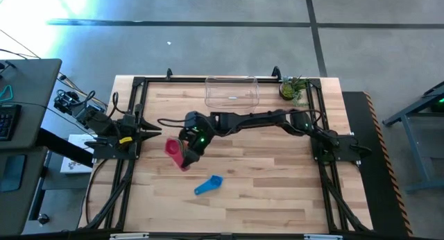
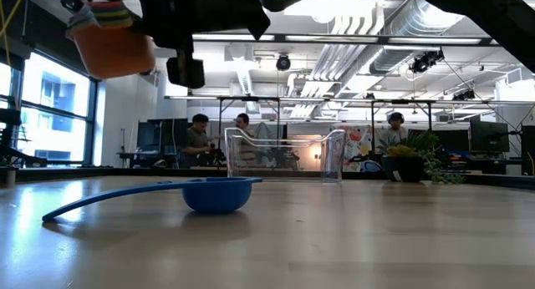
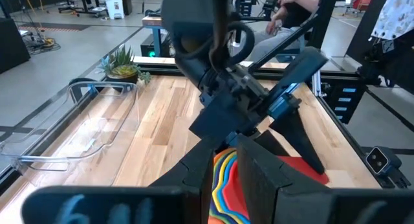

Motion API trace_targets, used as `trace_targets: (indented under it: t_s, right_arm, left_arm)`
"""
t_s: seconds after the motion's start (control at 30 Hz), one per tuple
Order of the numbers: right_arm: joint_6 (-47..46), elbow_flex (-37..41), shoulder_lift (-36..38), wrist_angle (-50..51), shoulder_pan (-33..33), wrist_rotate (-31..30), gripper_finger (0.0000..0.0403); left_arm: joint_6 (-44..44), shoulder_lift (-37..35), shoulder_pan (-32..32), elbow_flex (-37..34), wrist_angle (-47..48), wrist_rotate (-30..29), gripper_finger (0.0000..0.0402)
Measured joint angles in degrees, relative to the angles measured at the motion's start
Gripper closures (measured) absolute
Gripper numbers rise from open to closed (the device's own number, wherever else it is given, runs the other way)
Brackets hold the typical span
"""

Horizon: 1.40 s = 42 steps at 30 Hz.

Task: Nest measuring cups in basket
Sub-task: Adjust the nested measuring cups

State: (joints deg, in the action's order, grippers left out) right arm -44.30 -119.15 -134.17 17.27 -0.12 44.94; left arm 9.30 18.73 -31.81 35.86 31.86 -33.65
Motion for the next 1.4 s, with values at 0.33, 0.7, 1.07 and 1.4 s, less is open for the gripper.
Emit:
trace_targets:
  t_s: [0.33,0.7,1.07,1.4]
  right_arm:
    - [4.3,0.0,-2.5,-2.0,-0.6,6.1,0.0343]
    - [2.1,0.0,-6.9,-13.3,-0.6,9.1,0.0341]
    - [-4.9,0.0,-11.6,-18.9,-0.2,7.6,0.034]
    - [-8.9,0.0,-13.4,-15.3,0.0,4.3,0.034]
  left_arm:
    - [0.0,0.0,0.0,0.0,0.0,0.0,0.0344]
    - [0.0,0.0,0.0,0.0,0.0,0.0,0.0344]
    - [0.0,0.0,0.0,0.0,0.0,0.0,0.0344]
    - [0.0,0.0,0.0,0.0,0.0,0.0,0.0344]
